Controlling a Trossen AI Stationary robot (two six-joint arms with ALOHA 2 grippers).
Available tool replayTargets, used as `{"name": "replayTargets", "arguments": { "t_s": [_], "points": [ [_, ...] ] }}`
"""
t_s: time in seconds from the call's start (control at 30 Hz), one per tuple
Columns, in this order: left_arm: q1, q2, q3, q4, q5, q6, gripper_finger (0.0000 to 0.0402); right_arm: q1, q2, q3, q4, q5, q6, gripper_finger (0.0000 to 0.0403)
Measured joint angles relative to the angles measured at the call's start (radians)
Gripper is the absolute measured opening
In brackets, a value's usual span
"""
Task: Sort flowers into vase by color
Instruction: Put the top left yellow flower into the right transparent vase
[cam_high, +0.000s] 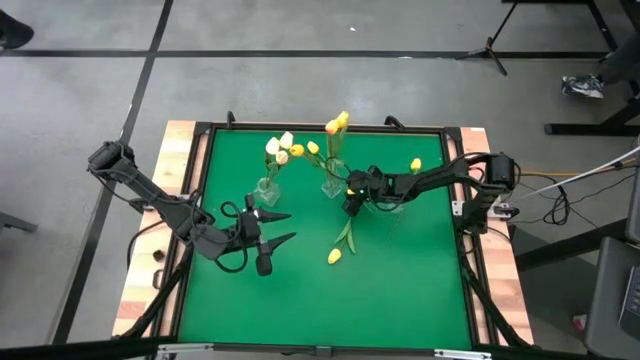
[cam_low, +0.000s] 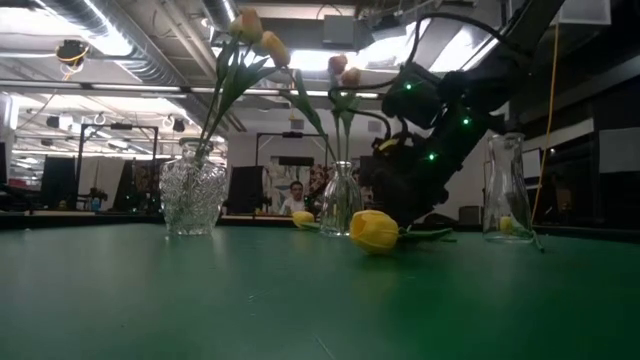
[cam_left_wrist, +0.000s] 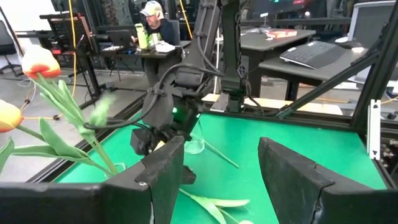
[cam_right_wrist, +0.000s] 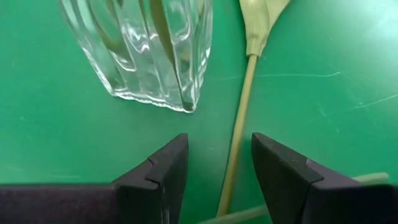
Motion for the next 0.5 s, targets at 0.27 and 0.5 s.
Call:
{"name": "replayTargets", "arguments": {
  "t_s": [0.27,0.5],
  "points": [
    [0.000,0.000,0.000,-0.003,0.000,0.000,0.0204,0.000,0.005,0.000,-0.001,0.006,0.009,0.0161],
    [0.000,0.000,0.000,-0.003,0.000,-0.019,0.0204,0.000,0.005,0.003,-0.040,0.023,0.059,0.0032]
  ]
}}
